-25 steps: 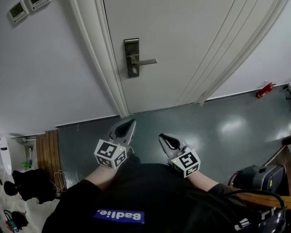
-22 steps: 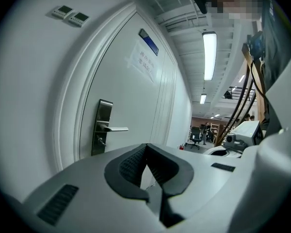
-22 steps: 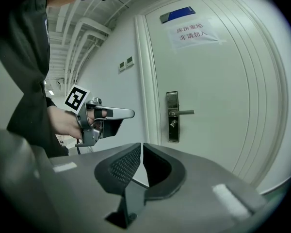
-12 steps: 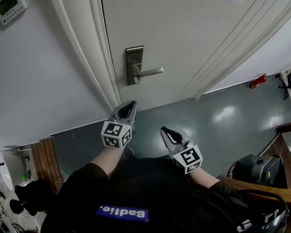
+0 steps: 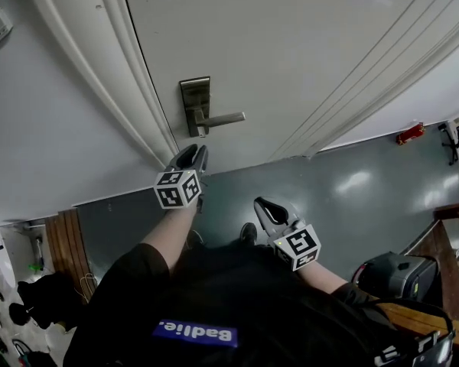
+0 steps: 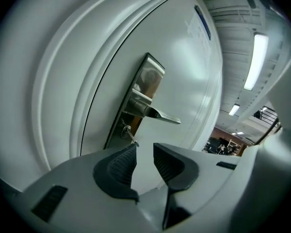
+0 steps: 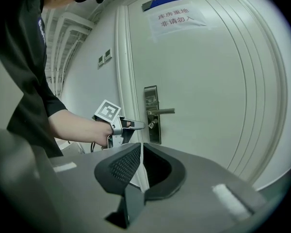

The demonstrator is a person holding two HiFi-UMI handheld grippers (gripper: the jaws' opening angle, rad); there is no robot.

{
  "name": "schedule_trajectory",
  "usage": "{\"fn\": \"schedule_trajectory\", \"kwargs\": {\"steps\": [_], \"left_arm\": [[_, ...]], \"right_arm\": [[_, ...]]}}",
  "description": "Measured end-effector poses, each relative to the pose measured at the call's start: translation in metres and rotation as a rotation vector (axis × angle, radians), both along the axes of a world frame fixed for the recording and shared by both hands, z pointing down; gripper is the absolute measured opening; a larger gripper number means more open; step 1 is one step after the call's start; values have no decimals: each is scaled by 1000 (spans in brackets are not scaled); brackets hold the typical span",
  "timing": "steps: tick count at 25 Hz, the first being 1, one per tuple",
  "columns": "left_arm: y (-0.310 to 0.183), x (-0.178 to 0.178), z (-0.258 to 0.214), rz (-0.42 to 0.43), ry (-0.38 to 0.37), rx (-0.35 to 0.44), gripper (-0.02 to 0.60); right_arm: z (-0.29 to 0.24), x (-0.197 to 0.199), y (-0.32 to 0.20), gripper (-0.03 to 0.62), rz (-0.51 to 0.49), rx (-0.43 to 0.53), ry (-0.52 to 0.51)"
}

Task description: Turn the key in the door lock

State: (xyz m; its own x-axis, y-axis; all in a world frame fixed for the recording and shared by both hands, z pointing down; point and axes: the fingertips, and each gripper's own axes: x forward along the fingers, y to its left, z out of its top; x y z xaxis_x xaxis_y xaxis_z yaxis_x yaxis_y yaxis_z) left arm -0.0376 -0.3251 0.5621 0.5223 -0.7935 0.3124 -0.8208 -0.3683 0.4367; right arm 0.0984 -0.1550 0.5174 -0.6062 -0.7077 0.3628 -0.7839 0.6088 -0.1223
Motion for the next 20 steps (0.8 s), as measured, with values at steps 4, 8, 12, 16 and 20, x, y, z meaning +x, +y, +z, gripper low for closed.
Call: {"fn": "schedule_trajectory", "kwargs": {"steps": [4, 8, 12, 16, 20], "left_arm": [[-21, 6, 7, -94, 20, -28, 95], [-39, 2, 13, -190, 63, -53, 95], [-52, -1, 21, -229, 86, -72, 94], [-54, 3, 21, -243, 210, -74, 52], [-54, 6, 26, -255, 502, -117, 38]], "right_arm": [[8, 28, -5, 15, -18, -33, -2], [16, 47, -7, 15, -53, -54, 10], [21, 61, -10, 15, -69, -65, 19], [27, 67, -13, 14, -80, -82, 24], [31, 63, -14, 14, -98, -95, 25]]}}
